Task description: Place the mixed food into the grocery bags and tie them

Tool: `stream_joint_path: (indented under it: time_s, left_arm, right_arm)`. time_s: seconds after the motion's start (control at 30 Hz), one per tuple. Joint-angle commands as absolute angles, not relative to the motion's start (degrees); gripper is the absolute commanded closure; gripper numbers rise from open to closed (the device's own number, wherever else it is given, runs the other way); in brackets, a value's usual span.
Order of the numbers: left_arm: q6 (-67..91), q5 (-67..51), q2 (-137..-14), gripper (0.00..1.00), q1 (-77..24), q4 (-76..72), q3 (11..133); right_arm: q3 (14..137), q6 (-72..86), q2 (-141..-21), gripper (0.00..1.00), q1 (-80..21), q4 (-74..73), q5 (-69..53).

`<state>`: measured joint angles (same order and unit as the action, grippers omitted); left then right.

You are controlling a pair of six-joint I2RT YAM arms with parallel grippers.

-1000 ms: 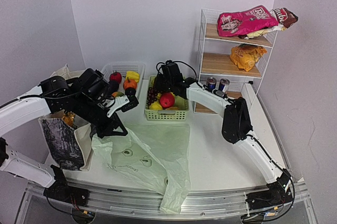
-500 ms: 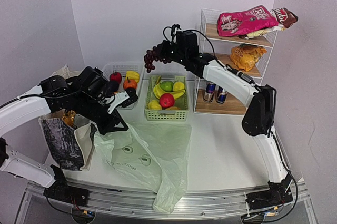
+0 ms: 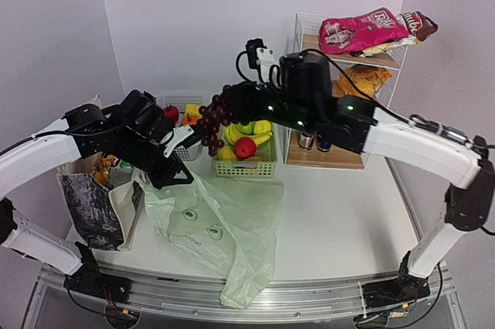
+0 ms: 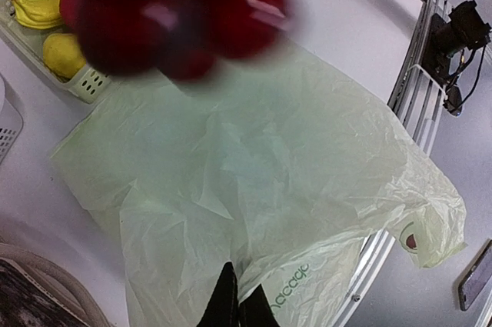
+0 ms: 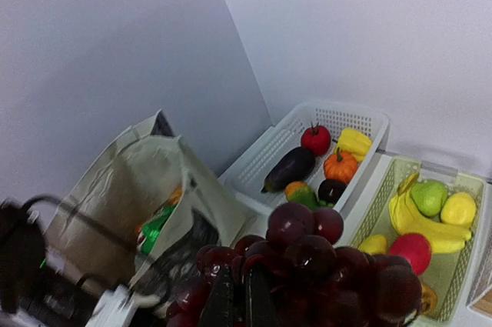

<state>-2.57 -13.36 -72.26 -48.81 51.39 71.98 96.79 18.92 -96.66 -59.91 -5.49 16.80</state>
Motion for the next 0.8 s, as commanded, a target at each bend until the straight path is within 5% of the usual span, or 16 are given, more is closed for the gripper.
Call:
stream_joint_path:
  time_s: [0.0, 0.4, 0.63, 0.77]
  left_arm:
    - [-0.63, -13.79, -73.24, 1.0, -48.55, 49.27, 75.79]
    - [-0.5, -14.49, -75.99, 1.0, -48.52, 48.63, 78.36]
    - [-0.46, -14.69, -76.15, 1.0, -48.51, 48.88, 78.67]
    - [-0.49, -14.88, -75.83, 1.0, -48.53, 49.08, 78.84]
  right_arm:
    - [87.5, 21.61, -83.67, 1.0, -64.62, -5.02, 25.82]
    - [86.49, 29.5, -76.89, 1.0, -79.03, -20.88, 25.07]
    - [88.63, 31.97, -85.01, 1.0, -80.6, -19.07, 6.37]
    - [88.94, 30.12, -89.0, 1.0, -80.6, -19.07, 8.5]
